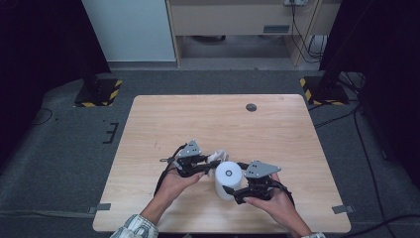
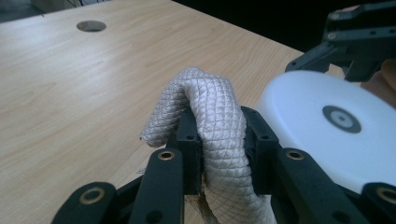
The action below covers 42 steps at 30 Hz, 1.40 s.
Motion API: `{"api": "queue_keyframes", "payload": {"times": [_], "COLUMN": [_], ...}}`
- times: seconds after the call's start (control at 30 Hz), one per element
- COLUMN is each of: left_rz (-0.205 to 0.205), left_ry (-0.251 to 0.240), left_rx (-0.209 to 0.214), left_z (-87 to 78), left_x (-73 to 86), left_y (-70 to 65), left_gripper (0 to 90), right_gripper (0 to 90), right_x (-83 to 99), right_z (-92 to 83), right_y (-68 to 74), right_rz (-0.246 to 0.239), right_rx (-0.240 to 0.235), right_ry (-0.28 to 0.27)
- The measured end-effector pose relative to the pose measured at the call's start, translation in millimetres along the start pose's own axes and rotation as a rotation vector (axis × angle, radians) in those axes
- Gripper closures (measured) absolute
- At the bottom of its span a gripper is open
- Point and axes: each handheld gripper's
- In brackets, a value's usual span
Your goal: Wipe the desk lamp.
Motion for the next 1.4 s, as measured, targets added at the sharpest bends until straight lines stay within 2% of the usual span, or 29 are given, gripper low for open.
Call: {"api": "queue_keyframes", "payload": {"times": [0.07, 0.1, 0.13, 0.17, 0.27, 0.33, 0.4, 0.47, 0.53, 0.7, 0.77, 0.83, 0.97, 1.03, 1.1, 1.3, 1.4], "left_rz": [0.003, 0.017, 0.017, 0.018, 0.007, -0.009, -0.006, -0.009, -0.009, 0.010, 0.009, 0.005, -0.010, -0.009, -0.010, 0.007, -0.002], "left_ry": [0.037, 0.071, 0.071, 0.098, 0.095, 0.057, 0.023, 0.015, 0.023, 0.128, 0.147, 0.137, 0.058, 0.041, 0.044, 0.154, 0.151], "left_rx": [0.002, -0.006, -0.006, -0.009, -0.006, 0.004, 0.009, 0.013, 0.014, -0.007, -0.014, -0.011, 0.006, 0.009, 0.010, -0.016, -0.015], "left_z": [4.1, 7.8, 7.8, 11.0, 11.2, 7.2, 0.9, -0.3, 1.0, 17.3, 22.1, 20.8, 7.1, 3.5, 4.3, 22.5, 22.2], "left_x": [5.8, 11.2, 11.2, 15.6, 15.6, 11.0, 4.2, 3.0, 4.0, 19.2, 23.1, 21.7, 8.6, 5.2, 6.0, 23.7, 23.5], "left_y": [1.8, 2.5, 2.5, 3.7, 4.8, 5.0, 3.0, 3.2, 3.6, 8.4, 9.4, 9.3, 6.3, 5.3, 5.5, 10.6, 11.5], "left_gripper": [71.2, 71.2, 71.2, 71.2, 71.2, 71.2, 71.1, 71.1, 71.1, 71.1, 71.1, 71.1, 71.1, 71.1, 71.1, 71.1, 71.1], "right_gripper": [9.7, 9.7, 9.7, 9.7, 9.7, 9.6, 9.6, 9.6, 9.6, 9.6, 9.5, 9.5, 9.5, 9.5, 9.5, 9.5, 9.5], "right_x": [0.3, 0.6, 0.6, 0.6, 1.0, 1.3, 1.2, 1.1, 0.9, 0.7, 0.8, 0.9, 0.7, 0.7, 0.7, 0.6, 0.6], "right_z": [-0.4, -0.8, -0.8, -0.8, -0.6, -0.3, 0.1, 0.6, 0.8, 0.8, 1.0, 1.3, 1.7, 2.0, 2.3, 2.8, 3.0], "right_y": [-0.6, -1.0, -0.9, -1.0, -1.3, -1.6, -1.2, -0.9, -0.9, -0.6, -0.8, -0.8, -0.8, -0.9, -0.9, -1.4, -1.7], "right_rz": [0.005, 0.007, 0.007, 0.005, 0.003, 0.000, -0.001, -0.004, -0.006, -0.006, -0.009, -0.010, -0.011, -0.012, -0.012, -0.015, -0.016], "right_rx": [-0.003, -0.004, -0.004, -0.004, -0.004, -0.003, 0.000, 0.003, 0.004, 0.005, 0.008, 0.009, 0.012, 0.014, 0.017, 0.023, 0.025], "right_ry": [0.001, 0.001, 0.001, 0.001, 0.000, -0.002, -0.001, -0.001, 0.000, 0.002, 0.003, 0.002, 0.002, 0.003, 0.002, 0.003, 0.004]}}
Point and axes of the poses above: each handheld gripper's, and its own axes: z roughly forward along the jaws, x roughly out of its underside, y roughly to its left, and after that the axes turned 5 degrees about -z, right-handed
